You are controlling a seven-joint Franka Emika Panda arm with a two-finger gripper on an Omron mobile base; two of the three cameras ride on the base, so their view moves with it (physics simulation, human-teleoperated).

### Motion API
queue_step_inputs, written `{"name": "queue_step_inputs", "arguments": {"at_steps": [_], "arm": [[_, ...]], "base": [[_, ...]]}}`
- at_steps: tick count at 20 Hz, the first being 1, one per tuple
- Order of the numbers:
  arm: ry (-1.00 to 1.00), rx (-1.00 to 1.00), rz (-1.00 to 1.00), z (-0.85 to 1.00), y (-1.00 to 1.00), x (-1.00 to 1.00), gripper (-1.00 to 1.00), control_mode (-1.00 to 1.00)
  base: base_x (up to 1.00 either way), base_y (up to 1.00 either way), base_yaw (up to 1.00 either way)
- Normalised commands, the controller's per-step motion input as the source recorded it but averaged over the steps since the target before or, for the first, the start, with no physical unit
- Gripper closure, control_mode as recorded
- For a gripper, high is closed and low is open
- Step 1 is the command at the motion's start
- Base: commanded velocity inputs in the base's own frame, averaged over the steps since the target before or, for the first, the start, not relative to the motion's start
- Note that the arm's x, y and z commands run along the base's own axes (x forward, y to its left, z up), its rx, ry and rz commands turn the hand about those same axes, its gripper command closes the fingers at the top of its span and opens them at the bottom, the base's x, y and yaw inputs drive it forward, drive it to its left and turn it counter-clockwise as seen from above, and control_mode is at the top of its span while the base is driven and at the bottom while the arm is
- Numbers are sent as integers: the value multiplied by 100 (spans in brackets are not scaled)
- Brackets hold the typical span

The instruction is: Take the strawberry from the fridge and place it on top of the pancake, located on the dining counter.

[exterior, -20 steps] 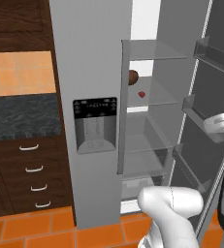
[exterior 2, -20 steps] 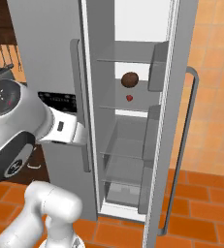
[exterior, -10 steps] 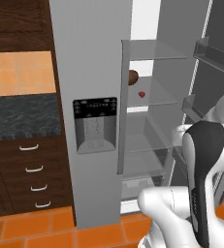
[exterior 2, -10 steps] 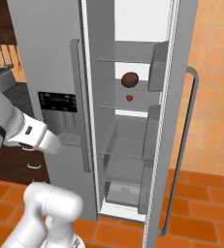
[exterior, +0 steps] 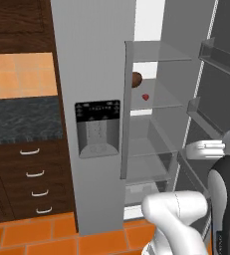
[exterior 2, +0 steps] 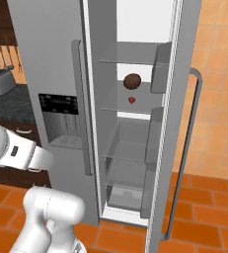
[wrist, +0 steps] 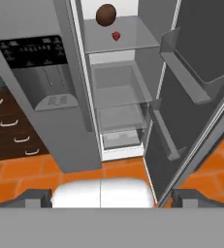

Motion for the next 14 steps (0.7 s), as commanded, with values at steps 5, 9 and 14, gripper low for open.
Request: {"name": "queue_step_inputs", "arguments": {"at_steps": [5, 9, 14], "arm": [[-13, 0, 0, 27, 0, -4, -100, 100], [0, 0, 0, 0, 0, 0, -100, 100], [0, 0, 0, 0, 0, 0, -100, 100]], "base": [[15, -3, 0], [47, -45, 0], [34, -38, 0]]}}
